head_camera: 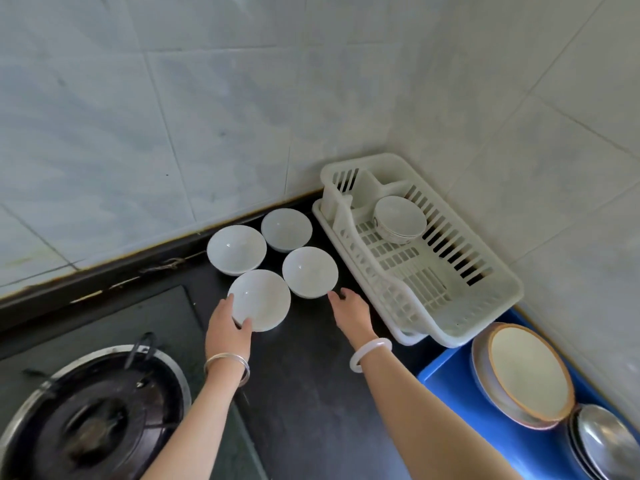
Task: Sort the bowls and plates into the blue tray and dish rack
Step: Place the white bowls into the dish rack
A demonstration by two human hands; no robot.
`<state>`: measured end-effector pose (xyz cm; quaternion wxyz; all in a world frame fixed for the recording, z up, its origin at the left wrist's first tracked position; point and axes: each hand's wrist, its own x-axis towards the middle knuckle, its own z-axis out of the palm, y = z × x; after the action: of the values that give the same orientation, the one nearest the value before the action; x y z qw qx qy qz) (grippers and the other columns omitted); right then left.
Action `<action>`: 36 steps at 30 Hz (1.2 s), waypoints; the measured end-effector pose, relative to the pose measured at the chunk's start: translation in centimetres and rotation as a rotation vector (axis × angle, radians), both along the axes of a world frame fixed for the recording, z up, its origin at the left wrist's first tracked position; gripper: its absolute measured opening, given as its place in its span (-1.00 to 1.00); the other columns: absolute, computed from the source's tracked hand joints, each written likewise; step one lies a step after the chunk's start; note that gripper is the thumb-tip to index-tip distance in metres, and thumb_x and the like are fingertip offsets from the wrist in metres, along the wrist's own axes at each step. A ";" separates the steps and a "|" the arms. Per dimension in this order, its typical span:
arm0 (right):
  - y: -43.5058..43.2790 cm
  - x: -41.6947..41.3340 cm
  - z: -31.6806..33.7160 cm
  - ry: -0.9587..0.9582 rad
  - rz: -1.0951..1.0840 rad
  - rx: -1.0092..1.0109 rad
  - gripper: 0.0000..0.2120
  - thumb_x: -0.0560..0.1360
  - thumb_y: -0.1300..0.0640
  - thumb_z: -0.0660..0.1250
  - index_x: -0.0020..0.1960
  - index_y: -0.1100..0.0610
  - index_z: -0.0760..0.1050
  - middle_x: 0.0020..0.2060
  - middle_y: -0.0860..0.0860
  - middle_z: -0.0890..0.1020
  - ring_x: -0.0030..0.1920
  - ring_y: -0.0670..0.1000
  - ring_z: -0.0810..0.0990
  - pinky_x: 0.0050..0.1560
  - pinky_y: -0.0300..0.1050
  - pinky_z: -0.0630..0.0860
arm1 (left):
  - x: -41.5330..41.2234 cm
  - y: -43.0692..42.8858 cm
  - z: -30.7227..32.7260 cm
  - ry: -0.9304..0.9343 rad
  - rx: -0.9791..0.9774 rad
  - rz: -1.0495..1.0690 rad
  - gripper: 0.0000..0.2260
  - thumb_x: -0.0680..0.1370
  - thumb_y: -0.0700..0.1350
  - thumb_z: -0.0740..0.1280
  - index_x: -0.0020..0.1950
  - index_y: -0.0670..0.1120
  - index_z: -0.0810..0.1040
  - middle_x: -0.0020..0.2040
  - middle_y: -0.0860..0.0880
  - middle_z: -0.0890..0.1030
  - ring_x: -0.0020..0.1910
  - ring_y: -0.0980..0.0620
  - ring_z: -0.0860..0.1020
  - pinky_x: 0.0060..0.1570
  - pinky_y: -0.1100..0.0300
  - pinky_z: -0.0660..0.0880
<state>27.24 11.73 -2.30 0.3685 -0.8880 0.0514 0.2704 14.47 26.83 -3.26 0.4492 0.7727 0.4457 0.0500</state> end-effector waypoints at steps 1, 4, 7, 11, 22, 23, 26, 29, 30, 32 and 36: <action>0.5 0.2 -0.4 0.021 -0.025 0.017 -0.47 0.57 -0.04 0.18 0.47 0.15 0.24 0.14 0.08 0.53 0.09 0.06 0.54 0.23 0.07 0.50 | -0.1 0.2 -0.5 -0.006 -0.039 0.024 -0.48 0.52 -0.20 0.28 0.46 -0.07 0.23 0.44 -0.11 0.34 0.39 -0.15 0.34 0.35 -0.05 0.29; 1.8 0.8 -1.1 0.057 -0.105 0.068 -0.61 0.57 0.04 0.20 0.34 0.18 0.41 0.04 0.11 0.59 0.00 0.10 0.60 0.12 0.11 0.58 | -0.1 0.9 -1.6 -0.071 -0.231 0.097 -0.51 0.53 -0.20 0.24 0.45 -0.01 0.25 0.38 -0.07 0.44 0.34 -0.13 0.42 0.32 -0.04 0.32; 2.6 1.4 -1.5 0.101 -0.246 0.180 -0.74 0.54 0.21 0.21 0.18 0.26 0.49 -0.12 0.12 0.59 -0.13 0.09 0.63 0.01 0.03 0.63 | -0.1 1.4 -2.3 -0.126 -0.329 0.141 -0.56 0.54 -0.20 0.23 0.42 0.01 0.30 0.36 -0.05 0.46 0.34 -0.11 0.42 0.34 -0.05 0.33; 2.9 1.5 -1.4 0.115 -0.389 0.317 -0.76 0.52 0.33 0.22 0.17 0.31 0.49 0.03 0.19 0.60 -0.16 0.06 0.64 -0.17 -0.13 0.64 | -0.2 1.6 -2.7 -0.214 -0.460 0.204 -0.58 0.55 -0.23 0.20 0.40 0.02 0.34 0.35 -0.06 0.47 0.30 -0.11 0.44 0.31 -0.12 0.38; 2.4 0.1 2.5 0.008 -0.219 0.375 -0.84 0.51 0.32 0.25 0.01 0.26 0.58 -0.10 0.17 0.66 -0.19 0.03 0.68 -0.19 -0.10 0.67 | 0.0 1.6 -2.7 -0.329 -0.683 0.353 -0.60 0.55 -0.26 0.15 0.37 -0.03 0.40 0.19 -0.13 0.56 0.11 -0.07 0.53 0.26 0.03 0.42; 2.7 -0.2 2.8 0.023 -0.196 0.370 -0.86 0.51 0.31 0.27 0.00 0.25 0.59 -0.13 0.16 0.67 -0.21 0.02 0.69 -0.16 -0.07 0.67 | 0.0 1.6 -2.5 -0.332 -0.707 0.389 -0.62 0.56 -0.24 0.15 0.35 -0.04 0.42 0.10 -0.09 0.59 0.04 -0.03 0.53 0.25 0.04 0.43; 4.1 -0.9 3.4 0.056 -0.131 0.298 -0.88 0.49 0.29 0.34 -0.17 0.12 0.59 -0.22 0.08 0.68 -0.29 0.00 0.70 -0.12 -0.05 0.67 | 0.2 1.7 -1.9 -0.358 -0.775 0.479 -0.77 0.58 -0.15 0.15 0.15 0.01 0.52 -0.02 0.01 0.54 0.00 -0.03 0.52 0.20 0.07 0.42; 5.4 -1.4 3.2 0.079 -0.090 0.212 -0.85 0.49 0.27 0.35 -0.23 0.11 0.58 -0.25 0.08 0.68 -0.28 0.02 0.71 -0.06 -0.01 0.66 | 0.1 1.9 -1.3 -0.376 -0.823 0.497 -0.82 0.60 -0.08 0.13 0.13 -0.01 0.47 0.10 0.00 0.47 0.14 -0.08 0.49 0.24 0.05 0.38; 5.7 -1.5 3.1 0.085 -0.084 0.183 -0.86 0.49 0.26 0.35 -0.23 0.11 0.58 -0.26 0.09 0.68 -0.26 0.03 0.71 -0.04 0.00 0.65 | 0.1 1.9 -1.2 -0.380 -0.827 0.495 -0.81 0.60 -0.06 0.12 0.14 -0.02 0.46 0.11 -0.01 0.46 0.16 -0.08 0.48 0.26 0.04 0.36; 6.2 -1.7 2.8 0.090 -0.071 0.136 -0.91 0.48 0.25 0.37 -0.19 0.12 0.59 -0.28 0.09 0.68 -0.24 0.03 0.71 -0.03 -0.01 0.65 | 0.1 2.0 -1.0 -0.376 -0.833 0.496 -0.77 0.60 -0.04 0.13 0.18 -0.07 0.47 0.10 -0.02 0.47 0.17 -0.08 0.47 0.30 0.03 0.34; 6.7 -2.1 2.4 0.076 -0.015 0.063 -0.95 0.48 0.22 0.37 -0.11 0.14 0.61 -0.29 0.08 0.68 -0.26 -0.01 0.69 -0.05 -0.09 0.64 | 0.2 2.1 -1.3 -0.359 -0.803 0.472 -0.86 0.58 -0.09 0.19 0.01 -0.08 0.51 -0.10 0.01 0.52 0.12 -0.08 0.48 0.31 0.03 0.36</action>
<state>25.17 18.39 0.10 0.3960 -0.8647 0.0635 0.3025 14.63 28.88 -4.59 0.7574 0.3958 0.5083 0.1068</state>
